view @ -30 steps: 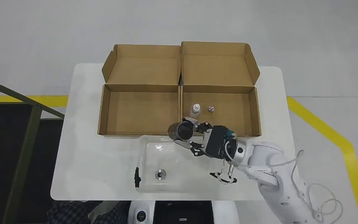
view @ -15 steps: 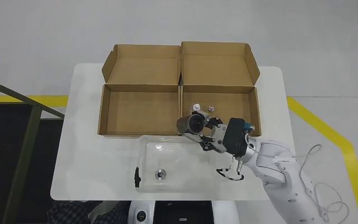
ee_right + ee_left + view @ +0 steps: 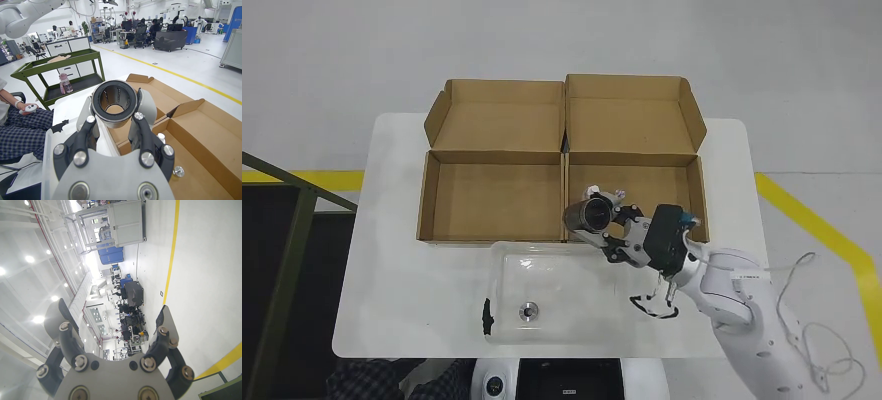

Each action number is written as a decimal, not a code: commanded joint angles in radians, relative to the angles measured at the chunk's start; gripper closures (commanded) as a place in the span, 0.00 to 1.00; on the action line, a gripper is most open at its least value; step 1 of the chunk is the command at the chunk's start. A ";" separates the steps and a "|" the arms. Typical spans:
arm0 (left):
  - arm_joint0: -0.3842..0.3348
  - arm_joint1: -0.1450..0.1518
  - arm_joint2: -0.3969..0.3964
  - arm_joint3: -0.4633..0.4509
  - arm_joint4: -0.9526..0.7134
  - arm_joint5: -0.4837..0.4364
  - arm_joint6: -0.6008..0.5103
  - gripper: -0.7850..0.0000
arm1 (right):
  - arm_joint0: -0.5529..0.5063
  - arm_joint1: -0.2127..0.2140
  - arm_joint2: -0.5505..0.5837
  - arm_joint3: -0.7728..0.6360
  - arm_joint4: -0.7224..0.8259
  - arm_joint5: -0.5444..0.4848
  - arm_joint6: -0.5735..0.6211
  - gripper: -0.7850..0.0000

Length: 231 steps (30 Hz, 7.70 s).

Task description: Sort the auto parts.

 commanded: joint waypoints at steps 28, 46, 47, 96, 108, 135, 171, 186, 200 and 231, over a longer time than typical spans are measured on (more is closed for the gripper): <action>0.000 0.000 0.000 0.000 0.000 0.000 0.000 0.00 | 0.257 -0.063 -0.288 0.187 -0.236 0.201 0.111 1.00; 0.000 0.000 0.000 0.000 0.000 0.000 0.000 0.00 | 0.491 -0.163 -0.490 0.409 -0.301 0.388 0.204 1.00; 0.000 0.000 0.000 0.000 0.000 0.000 0.000 0.00 | 0.504 -0.169 -0.498 0.426 -0.299 0.397 0.208 1.00; 0.000 0.000 0.000 0.000 0.000 0.000 0.000 0.00 | 0.588 -0.302 -0.528 0.636 -0.348 0.452 0.255 0.42; 0.000 0.000 0.000 0.000 0.000 0.000 0.000 0.00 | 0.430 -0.263 -0.450 0.353 -0.386 0.329 0.270 0.32; 0.000 0.000 0.000 0.000 0.000 0.000 0.000 0.00 | 0.035 -0.162 -0.327 0.021 -0.522 0.008 0.283 0.14; 0.000 0.000 0.000 0.000 0.000 0.000 0.000 0.00 | 0.080 -0.143 -0.418 0.163 -0.569 -0.104 0.337 0.20; 0.000 0.000 0.000 0.000 0.000 0.000 0.000 0.00 | 0.104 -0.145 -0.461 0.219 -0.570 -0.108 0.340 0.53; 0.000 0.000 0.000 0.000 0.000 0.000 0.000 0.00 | 0.123 -0.146 -0.480 0.216 -0.542 -0.112 0.332 1.00; 0.000 0.000 0.000 0.000 0.000 0.000 0.000 0.00 | 0.064 -0.111 -0.270 0.024 -0.273 -0.007 0.179 1.00</action>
